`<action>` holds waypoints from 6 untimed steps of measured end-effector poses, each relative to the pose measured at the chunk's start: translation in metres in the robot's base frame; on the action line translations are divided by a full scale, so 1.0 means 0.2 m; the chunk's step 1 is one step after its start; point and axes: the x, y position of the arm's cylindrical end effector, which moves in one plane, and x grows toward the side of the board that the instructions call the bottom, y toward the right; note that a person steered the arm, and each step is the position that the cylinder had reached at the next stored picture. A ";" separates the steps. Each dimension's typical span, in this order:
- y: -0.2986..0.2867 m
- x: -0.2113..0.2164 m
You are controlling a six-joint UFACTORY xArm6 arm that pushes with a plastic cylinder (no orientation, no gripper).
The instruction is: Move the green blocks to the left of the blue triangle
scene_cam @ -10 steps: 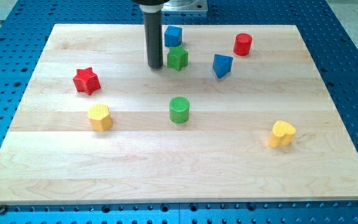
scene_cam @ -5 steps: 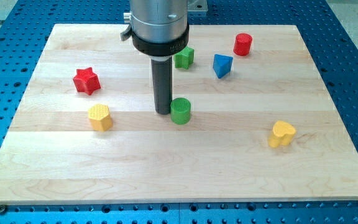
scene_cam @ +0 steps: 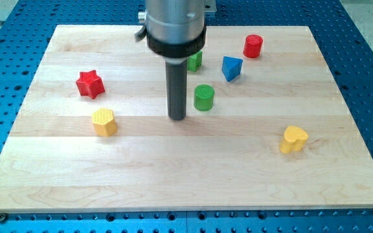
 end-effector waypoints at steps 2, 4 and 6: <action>0.16 -0.16; 0.38 -0.11; 0.38 -0.13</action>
